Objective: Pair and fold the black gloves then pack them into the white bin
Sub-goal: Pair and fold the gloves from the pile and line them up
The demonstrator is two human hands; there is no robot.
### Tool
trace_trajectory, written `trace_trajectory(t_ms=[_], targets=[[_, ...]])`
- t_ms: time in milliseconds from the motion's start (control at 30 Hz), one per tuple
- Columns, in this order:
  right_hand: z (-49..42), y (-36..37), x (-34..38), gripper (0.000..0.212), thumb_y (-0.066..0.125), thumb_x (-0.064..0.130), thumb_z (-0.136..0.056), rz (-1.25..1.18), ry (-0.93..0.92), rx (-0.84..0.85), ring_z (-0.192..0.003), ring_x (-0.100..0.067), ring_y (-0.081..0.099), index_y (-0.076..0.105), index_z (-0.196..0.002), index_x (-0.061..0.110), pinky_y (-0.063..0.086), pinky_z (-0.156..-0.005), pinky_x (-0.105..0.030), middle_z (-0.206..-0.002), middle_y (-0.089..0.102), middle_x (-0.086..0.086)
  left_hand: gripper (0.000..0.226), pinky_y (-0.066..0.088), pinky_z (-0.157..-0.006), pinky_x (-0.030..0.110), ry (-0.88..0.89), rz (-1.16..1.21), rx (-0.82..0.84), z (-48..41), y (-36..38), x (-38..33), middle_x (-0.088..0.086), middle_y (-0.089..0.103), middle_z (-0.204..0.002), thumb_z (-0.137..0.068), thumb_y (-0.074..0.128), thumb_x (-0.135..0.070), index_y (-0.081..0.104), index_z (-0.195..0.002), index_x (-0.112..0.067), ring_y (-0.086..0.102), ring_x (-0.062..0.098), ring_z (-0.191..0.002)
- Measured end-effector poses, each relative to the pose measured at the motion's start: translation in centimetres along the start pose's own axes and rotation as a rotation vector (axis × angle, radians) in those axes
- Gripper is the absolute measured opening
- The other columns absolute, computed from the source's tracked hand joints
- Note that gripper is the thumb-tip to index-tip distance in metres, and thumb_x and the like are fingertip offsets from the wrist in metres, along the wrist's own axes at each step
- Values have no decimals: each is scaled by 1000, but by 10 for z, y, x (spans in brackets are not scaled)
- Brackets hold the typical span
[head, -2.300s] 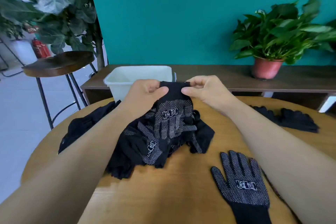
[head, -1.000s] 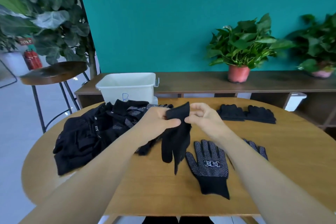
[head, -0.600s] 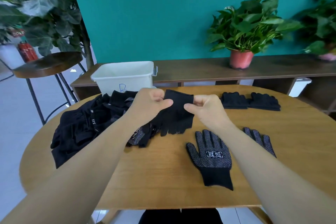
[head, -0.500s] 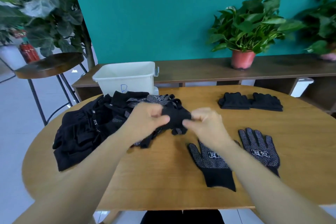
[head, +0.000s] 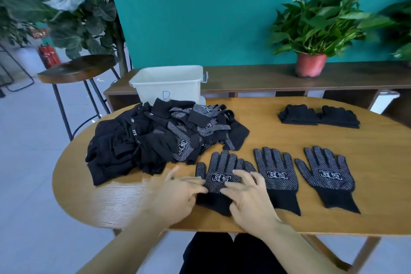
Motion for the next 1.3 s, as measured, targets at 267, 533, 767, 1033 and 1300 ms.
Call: trace_trajectory(t_ms=[267,533,767,1033,1300], targets=[[1,11,-14,39,46,41,-80,178,159,11,-119,-26,45,75,-93,19,31,-94,-48,-101,72,-2,67,-7,-118,36,-12,-126,12,-3,21,-18,-11,32,-155,-95,11,-54,45,-146,-29,26,1,-145],[1,23,-14,48,35,47,-81,238,119,81,-118,-29,53,76,-88,22,30,-93,-50,-96,73,-1,58,10,-112,41,42,-177,22,1,29,-9,-6,65,-129,-103,20,-53,68,-123,-28,57,9,-124],[-52,-16,-25,36,43,41,-84,186,31,-139,-117,-23,49,74,-87,25,28,-91,-43,-84,72,10,40,6,-114,32,52,-232,-259,-45,-34,8,-6,72,-117,-90,42,-42,73,-108,-26,65,10,-113],[-147,-14,-44,14,78,28,-79,179,36,-92,-120,-29,55,73,-90,21,24,-93,-43,-87,74,5,31,7,-114,31,47,-247,-304,-114,-69,48,1,69,-123,-86,63,-25,73,-115,-18,62,17,-119],[-219,46,-61,32,66,34,-88,235,-23,88,-137,-28,37,67,-117,20,17,-102,-43,-116,68,3,55,-18,-113,22,21,-208,-206,-178,-47,99,-3,35,-157,-93,61,-28,47,-146,-22,22,10,-148]])
Point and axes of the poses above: each hand's wrist, its own z-axis away from the middle knuckle, its own y-axis out of the palm, x = y × z, the point moved 10 cm from there along -z, towards the middle knuckle
